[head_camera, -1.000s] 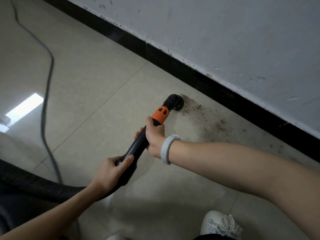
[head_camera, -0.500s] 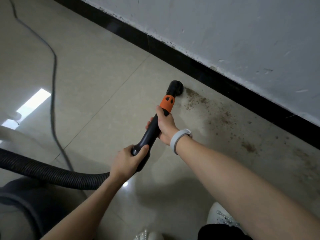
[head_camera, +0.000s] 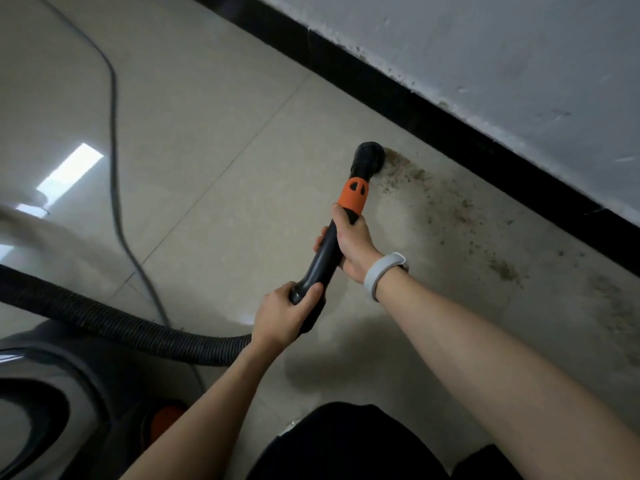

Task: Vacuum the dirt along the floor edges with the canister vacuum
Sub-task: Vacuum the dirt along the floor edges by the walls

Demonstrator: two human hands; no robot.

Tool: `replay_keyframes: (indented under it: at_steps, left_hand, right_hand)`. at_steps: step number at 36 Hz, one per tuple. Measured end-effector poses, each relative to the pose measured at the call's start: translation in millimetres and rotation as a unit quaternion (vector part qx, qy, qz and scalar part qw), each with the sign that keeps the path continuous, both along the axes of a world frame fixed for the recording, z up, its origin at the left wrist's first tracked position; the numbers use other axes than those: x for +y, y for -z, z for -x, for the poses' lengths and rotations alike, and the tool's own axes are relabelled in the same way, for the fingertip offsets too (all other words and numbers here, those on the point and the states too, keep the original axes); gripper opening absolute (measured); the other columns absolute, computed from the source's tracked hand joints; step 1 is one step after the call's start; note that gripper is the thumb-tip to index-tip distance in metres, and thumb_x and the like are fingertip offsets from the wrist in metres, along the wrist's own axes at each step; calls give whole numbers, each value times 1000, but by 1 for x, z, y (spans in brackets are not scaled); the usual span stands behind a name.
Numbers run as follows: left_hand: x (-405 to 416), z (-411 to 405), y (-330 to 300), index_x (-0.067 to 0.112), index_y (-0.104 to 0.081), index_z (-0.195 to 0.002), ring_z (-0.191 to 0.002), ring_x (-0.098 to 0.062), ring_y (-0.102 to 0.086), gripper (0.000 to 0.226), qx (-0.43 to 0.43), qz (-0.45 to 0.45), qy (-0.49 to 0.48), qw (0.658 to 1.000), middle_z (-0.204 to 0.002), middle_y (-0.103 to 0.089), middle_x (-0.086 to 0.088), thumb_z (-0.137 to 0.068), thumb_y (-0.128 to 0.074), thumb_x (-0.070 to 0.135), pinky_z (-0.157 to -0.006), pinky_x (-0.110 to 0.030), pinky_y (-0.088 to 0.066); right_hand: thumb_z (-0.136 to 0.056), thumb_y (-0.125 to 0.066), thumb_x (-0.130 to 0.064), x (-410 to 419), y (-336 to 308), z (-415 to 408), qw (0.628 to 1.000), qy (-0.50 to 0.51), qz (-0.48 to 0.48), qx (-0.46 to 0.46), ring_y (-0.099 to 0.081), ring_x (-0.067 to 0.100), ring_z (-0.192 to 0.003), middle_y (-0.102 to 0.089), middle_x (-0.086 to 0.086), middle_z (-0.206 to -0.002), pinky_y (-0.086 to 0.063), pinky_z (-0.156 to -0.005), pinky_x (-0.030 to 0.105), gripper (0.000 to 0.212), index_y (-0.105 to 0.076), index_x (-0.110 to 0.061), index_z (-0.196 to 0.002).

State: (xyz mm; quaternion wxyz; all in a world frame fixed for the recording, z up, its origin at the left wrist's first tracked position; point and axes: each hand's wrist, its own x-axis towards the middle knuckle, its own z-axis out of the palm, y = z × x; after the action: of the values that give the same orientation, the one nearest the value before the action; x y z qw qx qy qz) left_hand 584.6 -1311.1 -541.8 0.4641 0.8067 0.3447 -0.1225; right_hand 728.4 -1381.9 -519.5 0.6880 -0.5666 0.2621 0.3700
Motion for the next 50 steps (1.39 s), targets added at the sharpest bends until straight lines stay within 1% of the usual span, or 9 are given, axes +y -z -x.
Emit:
replay_keyframes:
  at_steps: [6,16,20,26,31,36,39,45,50]
  left_hand:
    - [5,26,7,24,-59,-73,-63,-22,-64,55,19,-5,-46,999,-64,-66,-1,-64,-46,77,-62,-42,-51]
    - [-1,66,2,16,-63,-74,-60,-26,-64,62,-2,-18,-136,991,-60,-65,-5,-63,-47,75,-61,-47,-51]
    - [-3,68,-1,15,-59,-68,-58,-29,-62,62,-5,-47,-113,992,-57,-63,-7,-64,-46,75,-60,-48,-50]
    - [-16,82,-3,17,-57,-64,-51,-18,-55,58,2,-75,-48,996,-51,-58,-2,-63,-44,74,-56,-42,-48]
    - [-26,96,2,24,-57,-64,-50,-16,-58,52,-3,-76,8,997,-52,-60,-1,-63,-45,74,-54,-40,-47]
    - [-40,74,6,26,-57,-66,-52,-12,-58,51,-10,-64,55,996,-55,-62,-1,-62,-43,75,-57,-38,-47]
    - [-52,55,6,29,-55,-68,-55,-8,-57,52,-10,-71,81,994,-56,-59,3,-59,-37,77,-56,-30,-43]
    - [-54,55,14,18,-58,-68,-50,-14,-55,60,-29,-26,50,998,-56,-61,-5,-65,-43,76,-56,-39,-45]
    - [-43,68,25,8,-60,-69,-47,-16,-54,63,-53,49,-26,997,-52,-60,-5,-69,-52,71,-52,-38,-44]
  right_hand:
    - [-99,-51,-26,9,6,21,1000,-27,-13,-3,-51,17,-44,-48,5,-66,-51,-49,29,22,-36,-12,-108]
    - [-98,-53,-26,31,3,50,992,-111,-48,18,-49,17,-45,-47,6,-64,-50,-50,31,25,-32,-13,-104]
    - [-98,-53,-27,24,0,52,992,-107,-62,26,-50,18,-47,-47,6,-66,-50,-50,31,25,-34,-13,-105]
    - [-97,-53,-28,-6,7,75,997,-55,-49,14,-53,15,-45,-51,5,-67,-50,-51,30,24,-38,-11,-107]
    - [-97,-52,-28,-32,15,95,999,-3,-45,6,-54,17,-47,-52,4,-64,-50,-50,29,26,-41,-10,-112]
    - [-98,-53,-27,-59,19,84,999,39,-25,-15,-54,16,-45,-51,3,-62,-50,-50,28,29,-42,-9,-117]
    - [-98,-52,-26,-73,18,67,998,58,-19,-26,-52,15,-42,-50,3,-60,-50,-50,29,26,-42,-8,-114]
    - [-98,-52,-26,-68,15,60,998,46,-12,-29,-51,19,-44,-49,5,-62,-48,-50,29,25,-37,-11,-111]
    - [-98,-51,-26,-42,14,65,999,-14,-16,-25,-50,17,-46,-48,4,-64,-48,-48,28,27,-33,-13,-113]
